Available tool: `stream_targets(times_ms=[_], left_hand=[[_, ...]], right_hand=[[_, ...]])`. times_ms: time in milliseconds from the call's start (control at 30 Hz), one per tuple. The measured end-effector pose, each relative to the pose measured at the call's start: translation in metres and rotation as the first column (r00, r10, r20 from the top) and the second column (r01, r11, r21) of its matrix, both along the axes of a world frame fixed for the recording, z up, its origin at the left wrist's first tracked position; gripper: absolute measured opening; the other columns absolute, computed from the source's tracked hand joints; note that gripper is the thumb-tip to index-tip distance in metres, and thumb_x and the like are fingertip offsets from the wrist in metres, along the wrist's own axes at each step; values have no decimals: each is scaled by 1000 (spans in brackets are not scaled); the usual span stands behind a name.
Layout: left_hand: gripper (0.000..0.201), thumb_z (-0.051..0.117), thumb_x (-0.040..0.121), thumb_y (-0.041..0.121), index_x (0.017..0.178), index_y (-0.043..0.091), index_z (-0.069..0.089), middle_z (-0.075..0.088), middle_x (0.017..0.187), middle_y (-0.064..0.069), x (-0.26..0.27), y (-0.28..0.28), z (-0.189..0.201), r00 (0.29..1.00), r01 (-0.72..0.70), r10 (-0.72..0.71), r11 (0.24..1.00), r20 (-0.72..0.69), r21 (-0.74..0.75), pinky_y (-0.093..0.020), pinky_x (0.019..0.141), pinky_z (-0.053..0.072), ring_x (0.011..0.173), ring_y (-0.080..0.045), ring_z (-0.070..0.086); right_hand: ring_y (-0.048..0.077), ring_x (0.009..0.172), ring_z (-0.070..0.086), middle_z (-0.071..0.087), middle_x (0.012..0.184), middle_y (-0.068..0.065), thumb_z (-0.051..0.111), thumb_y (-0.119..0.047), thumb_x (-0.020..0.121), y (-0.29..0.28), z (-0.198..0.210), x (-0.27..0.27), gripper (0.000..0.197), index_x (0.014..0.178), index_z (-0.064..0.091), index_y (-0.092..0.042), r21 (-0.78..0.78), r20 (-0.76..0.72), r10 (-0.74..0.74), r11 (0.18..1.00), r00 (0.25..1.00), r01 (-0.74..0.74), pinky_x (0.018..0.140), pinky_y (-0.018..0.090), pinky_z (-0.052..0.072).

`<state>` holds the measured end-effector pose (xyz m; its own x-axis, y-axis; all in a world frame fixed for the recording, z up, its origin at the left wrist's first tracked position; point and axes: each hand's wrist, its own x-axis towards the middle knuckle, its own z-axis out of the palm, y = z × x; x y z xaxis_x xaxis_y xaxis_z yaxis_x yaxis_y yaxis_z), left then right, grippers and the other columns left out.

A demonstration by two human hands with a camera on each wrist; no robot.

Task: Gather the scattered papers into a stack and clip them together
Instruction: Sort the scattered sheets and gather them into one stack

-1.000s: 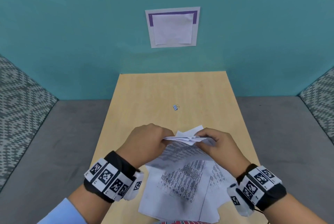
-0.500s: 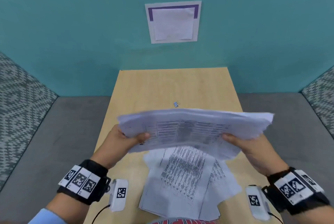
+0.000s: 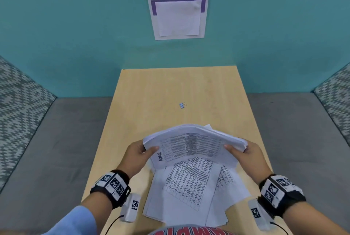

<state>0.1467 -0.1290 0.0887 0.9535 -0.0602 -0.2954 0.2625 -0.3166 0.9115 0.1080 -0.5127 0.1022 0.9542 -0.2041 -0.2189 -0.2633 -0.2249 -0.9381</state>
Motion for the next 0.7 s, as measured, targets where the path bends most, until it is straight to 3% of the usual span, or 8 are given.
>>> stream_targets(times_ms=[67,133,267,400,467,533,633,700], left_hand=[[23,78,95,13,119,15,79,84,111,3,-1,3,5,999,-3,4,999,35,-42,-22,89,61,104,-9,79],[25,82,92,9,114,20,79,83,110,4,-3,8,2,998,40,-40,999,47,3,-23,89,60,102,-10,78],[17,85,89,15,100,27,81,82,102,7,-6,10,-8,990,138,-136,982,-23,131,-28,86,57,97,-13,76],[7,80,94,17,91,23,82,81,90,1,-3,6,0,996,86,-88,990,10,115,-29,77,53,85,-14,73],[6,79,96,17,92,20,82,80,90,-1,-1,5,9,996,62,-67,995,63,79,-28,75,55,84,-14,74],[6,81,93,15,97,19,82,81,96,-3,0,6,15,995,56,-58,998,79,32,-27,77,58,88,-14,75],[24,89,85,15,104,26,79,80,105,2,-2,10,10,993,116,-117,990,2,75,-27,81,60,92,-10,75],[17,86,87,18,99,28,80,80,98,-4,-5,10,2,986,161,-154,978,-66,129,-33,79,57,85,-12,72]], right_hand=[[7,84,74,82,94,-9,86,-15,86,-4,7,-2,17,99,80,-24,-4,43,7,1000,999,-7,77,27,58],[8,88,73,81,98,-9,88,-10,83,-7,6,-5,25,100,80,-26,-28,40,68,997,997,-67,76,18,55],[24,92,72,81,93,-3,84,-7,85,-8,-3,-3,21,93,81,-26,-65,-21,130,989,991,-131,83,29,54],[9,75,65,77,82,-5,77,-6,91,-8,4,2,22,82,79,-26,-109,24,148,983,989,-145,68,15,46],[7,71,60,74,78,-6,77,-7,91,-9,11,3,19,81,76,-23,-125,69,122,986,990,-113,64,14,43],[7,71,61,75,79,-8,79,-9,90,-10,15,2,17,84,75,-24,-154,87,116,983,989,-102,64,17,45],[9,87,71,79,94,-10,83,-10,87,-9,13,-4,22,93,76,-30,-194,23,171,967,985,-163,77,20,53],[6,84,69,78,93,-13,81,-10,88,-6,10,-6,24,88,75,-33,-253,-37,200,946,979,-203,71,14,50]])
